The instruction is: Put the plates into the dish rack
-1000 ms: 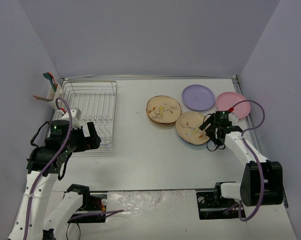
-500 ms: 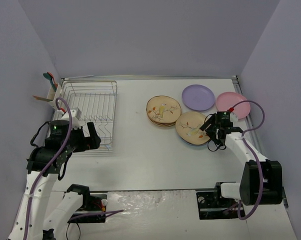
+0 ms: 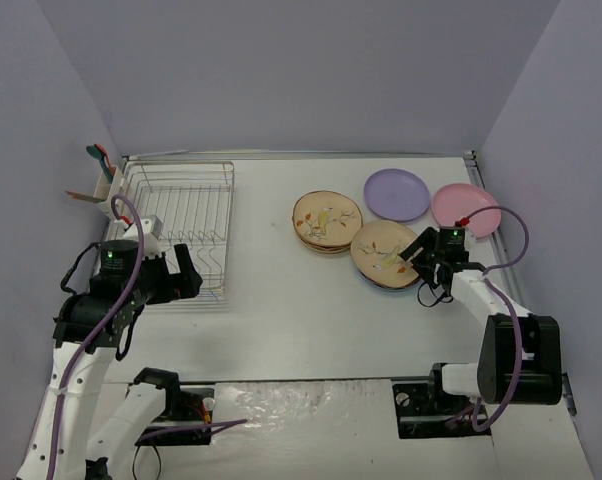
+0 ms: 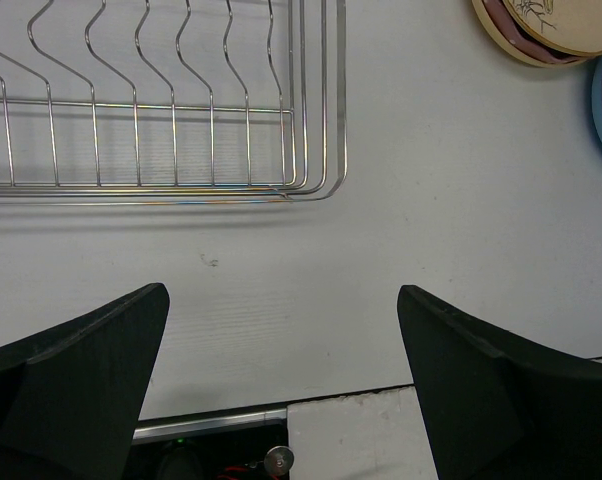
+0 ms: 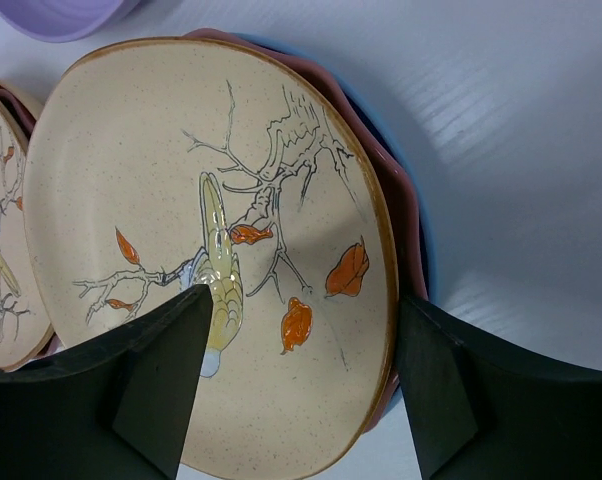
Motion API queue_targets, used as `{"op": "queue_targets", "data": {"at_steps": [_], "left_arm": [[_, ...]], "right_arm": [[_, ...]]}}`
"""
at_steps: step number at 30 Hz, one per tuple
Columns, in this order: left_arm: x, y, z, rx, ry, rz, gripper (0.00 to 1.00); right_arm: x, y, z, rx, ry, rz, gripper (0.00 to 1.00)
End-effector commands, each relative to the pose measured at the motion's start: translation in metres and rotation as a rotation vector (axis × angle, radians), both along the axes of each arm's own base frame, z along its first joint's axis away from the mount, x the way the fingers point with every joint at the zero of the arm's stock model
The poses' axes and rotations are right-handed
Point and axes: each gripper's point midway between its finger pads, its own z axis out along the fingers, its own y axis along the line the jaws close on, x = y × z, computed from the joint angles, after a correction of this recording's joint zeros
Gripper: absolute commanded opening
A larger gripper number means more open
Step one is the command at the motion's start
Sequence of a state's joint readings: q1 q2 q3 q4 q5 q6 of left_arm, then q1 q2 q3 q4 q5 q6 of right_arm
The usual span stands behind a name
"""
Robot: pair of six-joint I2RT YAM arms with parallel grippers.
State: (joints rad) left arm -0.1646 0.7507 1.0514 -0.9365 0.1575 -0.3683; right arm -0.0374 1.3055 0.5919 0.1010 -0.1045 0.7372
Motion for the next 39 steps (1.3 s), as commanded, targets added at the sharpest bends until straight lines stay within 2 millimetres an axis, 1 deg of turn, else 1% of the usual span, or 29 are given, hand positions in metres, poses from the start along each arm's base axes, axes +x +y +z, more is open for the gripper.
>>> {"op": "queue_targets", "data": {"at_steps": [1,9,12,17,20,22,25,27,29,30,34,39], "left_arm": [[0.010,-0.006,0.016,-0.023,-0.070,-0.016,0.97],[0.011,-0.007,0.016,-0.028,-0.072,-0.018,0.97],[0.011,-0.008,0.015,-0.034,-0.070,-0.018,0.97],[0.012,-0.009,0.015,-0.038,-0.074,-0.020,0.97],[0.013,-0.010,0.016,-0.045,-0.079,-0.021,0.97],[0.014,-0.011,0.016,-0.051,-0.082,-0.022,0.97],[0.016,-0.013,0.018,-0.067,-0.087,-0.021,0.97],[0.017,-0.015,0.019,-0.077,-0.083,-0.018,0.97],[0.019,-0.017,0.020,-0.088,-0.083,-0.019,0.97],[0.020,-0.018,0.021,-0.095,-0.086,-0.020,0.97],[0.025,-0.024,0.030,-0.133,-0.097,-0.027,0.97],[0.034,-0.032,0.046,-0.176,-0.124,-0.041,0.97]], "right_arm": [[-0.007,-0.001,-0.024,0.060,0.033,0.009,0.69],[-0.007,0.001,-0.036,0.095,0.033,0.038,0.69],[-0.009,0.001,-0.042,0.109,0.045,0.046,0.66],[-0.008,0.004,-0.043,0.133,0.023,0.057,0.49],[-0.007,0.005,-0.043,0.139,0.011,0.068,0.34],[-0.005,0.004,-0.041,0.139,0.002,0.070,0.28],[0.001,0.006,-0.029,0.149,-0.040,0.090,0.15],[0.005,0.009,-0.018,0.155,-0.070,0.110,0.11],[0.011,0.011,-0.001,0.159,-0.118,0.131,0.03],[0.012,0.013,0.005,0.165,-0.133,0.140,0.01],[0.018,0.016,0.045,0.171,-0.234,0.154,0.00],[0.019,0.021,0.089,0.212,-0.353,0.151,0.00]]}}
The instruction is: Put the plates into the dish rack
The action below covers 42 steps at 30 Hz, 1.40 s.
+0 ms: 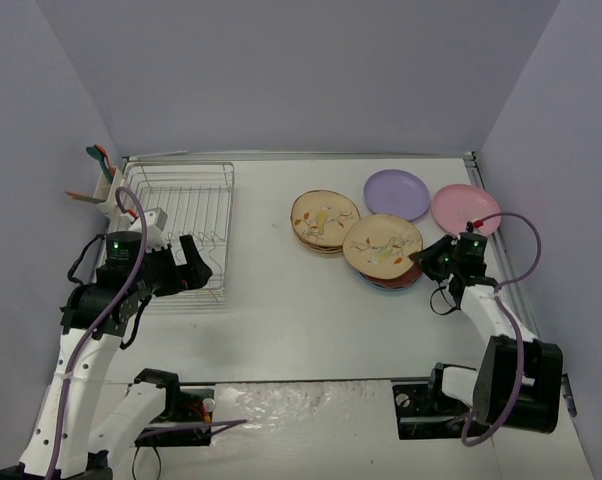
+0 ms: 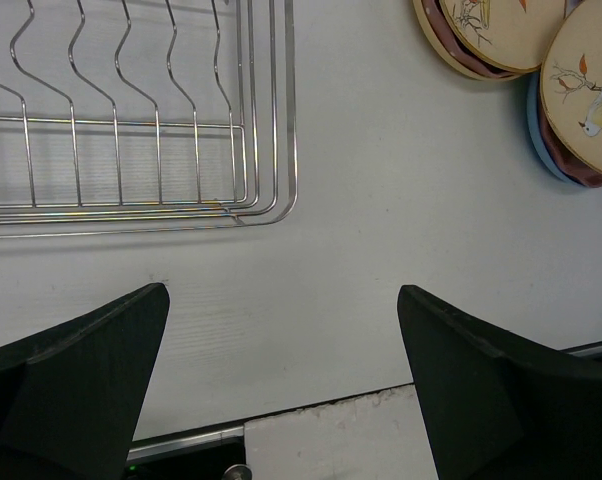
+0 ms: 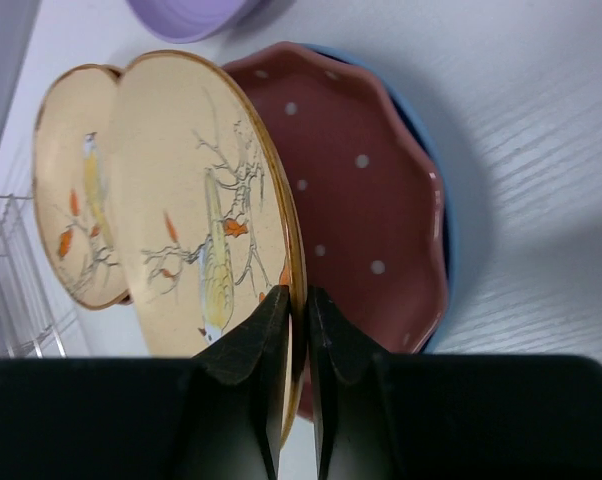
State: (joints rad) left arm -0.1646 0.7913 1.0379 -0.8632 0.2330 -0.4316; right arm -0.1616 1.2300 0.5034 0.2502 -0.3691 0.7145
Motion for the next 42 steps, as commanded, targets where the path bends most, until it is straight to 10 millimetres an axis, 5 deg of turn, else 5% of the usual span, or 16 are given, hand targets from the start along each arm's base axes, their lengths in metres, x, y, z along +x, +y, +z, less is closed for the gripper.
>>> {"op": "queue_targets", "data": {"at_steps": [1,16,29,35,42], "left_arm": [[0.022,-0.016,0.048,-0.090,-0.134,-0.022,0.97],[0.045,-0.055,0.079,-0.349,-0.186,-0.068,0.97],[0.068,-0.114,0.103,-0.515,-0.209,-0.160,0.97],[0.084,-0.161,0.107,-0.527,-0.188,-0.252,0.97],[0.091,-0.190,0.116,-0.544,-0.170,-0.309,0.95]], "right_arm": [[0.017,0.018,0.077,0.066,-0.226,0.058,0.00],[0.018,0.032,0.151,0.135,-0.409,0.114,0.00],[0.008,0.086,0.216,0.361,-0.576,0.365,0.00],[-0.003,0.122,0.235,0.375,-0.603,0.478,0.00],[-0.015,0.146,0.242,0.390,-0.607,0.556,0.00]]}}
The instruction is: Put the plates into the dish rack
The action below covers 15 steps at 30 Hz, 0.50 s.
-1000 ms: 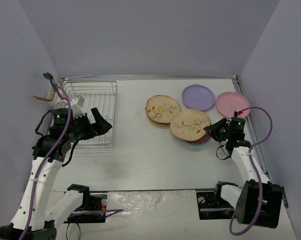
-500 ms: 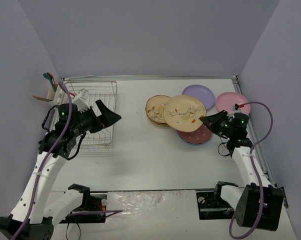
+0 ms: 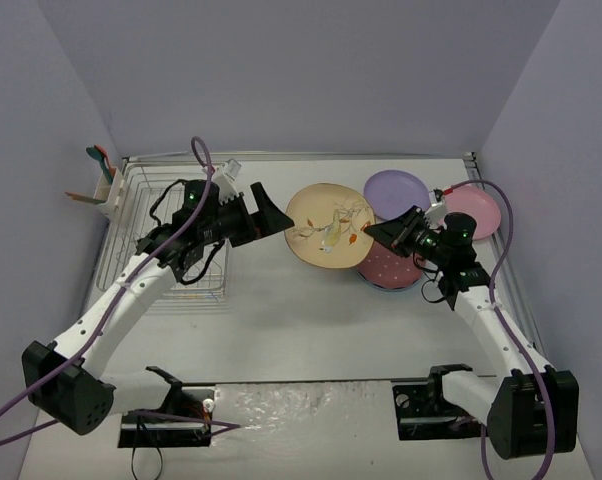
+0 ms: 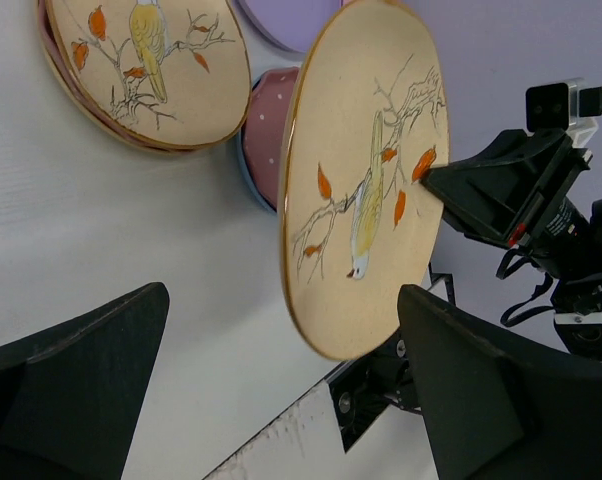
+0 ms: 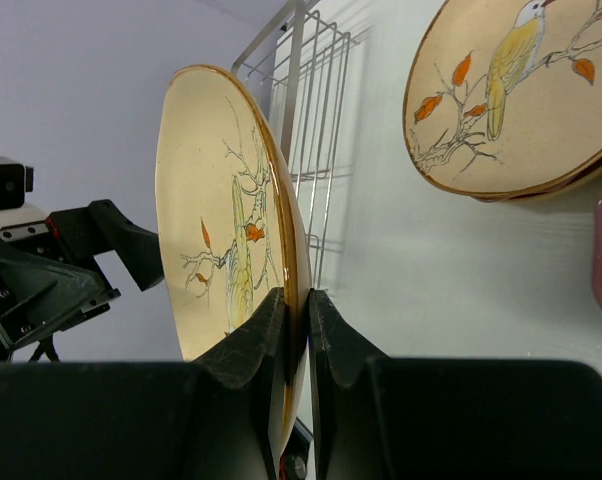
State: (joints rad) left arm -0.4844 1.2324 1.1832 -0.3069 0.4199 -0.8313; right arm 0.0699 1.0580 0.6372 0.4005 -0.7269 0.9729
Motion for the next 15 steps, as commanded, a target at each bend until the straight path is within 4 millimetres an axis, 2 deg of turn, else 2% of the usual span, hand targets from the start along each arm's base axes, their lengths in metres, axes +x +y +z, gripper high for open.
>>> {"op": "queue_targets", "data": {"at_steps": [1,5,15], "left_arm": [[0.006,-0.021,0.062,-0.111,-0.143,-0.036,0.93],[0.001,-0.034,0.054,-0.111,-0.114,-0.078,0.84],[-0.005,-0.040,0.035,-0.088,-0.061,-0.095,0.80]], "right_arm": [[-0.006,0.018,0.083,0.071,-0.259,0.094,0.00],[-0.012,0.021,0.082,0.060,-0.259,0.111,0.00],[-0.022,0.026,0.092,0.072,-0.292,0.149,0.00]]}}
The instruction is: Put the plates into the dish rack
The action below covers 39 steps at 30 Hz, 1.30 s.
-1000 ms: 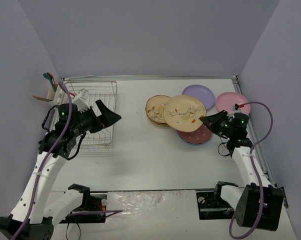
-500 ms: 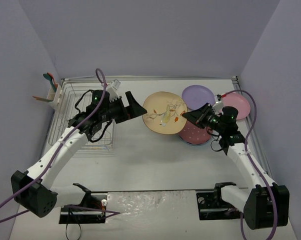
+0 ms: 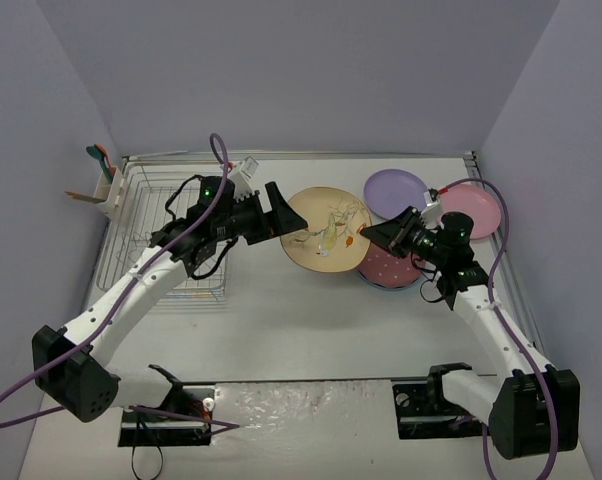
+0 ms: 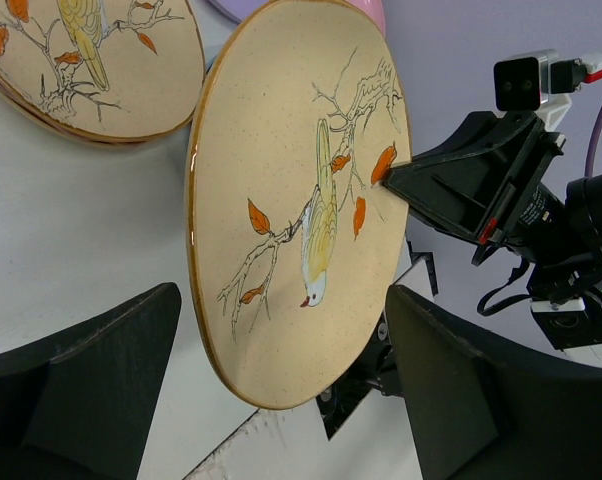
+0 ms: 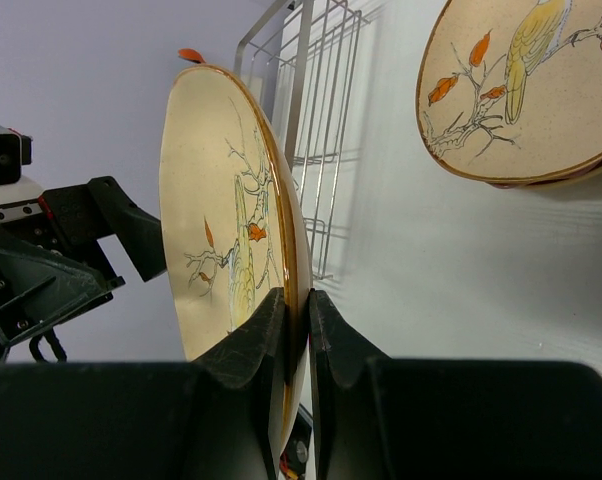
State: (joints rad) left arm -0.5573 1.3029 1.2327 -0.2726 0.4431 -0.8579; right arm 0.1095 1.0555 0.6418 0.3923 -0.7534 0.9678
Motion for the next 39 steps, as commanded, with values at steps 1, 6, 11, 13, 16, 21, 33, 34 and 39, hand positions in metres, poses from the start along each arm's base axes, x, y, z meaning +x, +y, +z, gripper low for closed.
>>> {"op": "queue_targets", "data": {"at_steps": [1,6,11,13,16,21,33,34,39], "left_arm": [[0.001,-0.006,0.030,-0.060,-0.068,-0.011,0.80],[0.002,-0.011,0.029,-0.076,-0.054,-0.025,0.75],[0.001,-0.013,0.023,-0.076,-0.035,-0.038,0.70],[0.001,-0.014,0.024,-0.084,-0.038,-0.039,0.68],[0.001,-0.016,0.025,-0.097,-0.036,-0.045,0.66],[-0.001,-0.018,0.024,-0.105,-0.032,-0.058,0.53],[-0.006,-0.018,0.028,-0.097,-0.052,-0.098,0.05],[-0.006,-0.017,0.030,-0.096,-0.057,-0.096,0.02],[-0.003,-0.006,0.041,-0.060,-0.115,-0.076,0.00]], "right_arm": [[-0.011,0.011,0.091,0.078,-0.289,0.084,0.00],[-0.013,0.014,0.095,0.083,-0.304,0.096,0.00],[-0.016,0.016,0.095,0.083,-0.311,0.104,0.00],[-0.017,0.016,0.095,0.086,-0.314,0.105,0.00],[-0.019,0.017,0.097,0.094,-0.324,0.110,0.00],[-0.017,0.017,0.095,0.091,-0.320,0.109,0.00],[-0.017,0.019,0.092,0.080,-0.334,0.120,0.00],[-0.017,0.019,0.091,0.070,-0.338,0.120,0.00],[-0.016,0.017,0.079,-0.017,-0.319,0.125,0.45]]}}
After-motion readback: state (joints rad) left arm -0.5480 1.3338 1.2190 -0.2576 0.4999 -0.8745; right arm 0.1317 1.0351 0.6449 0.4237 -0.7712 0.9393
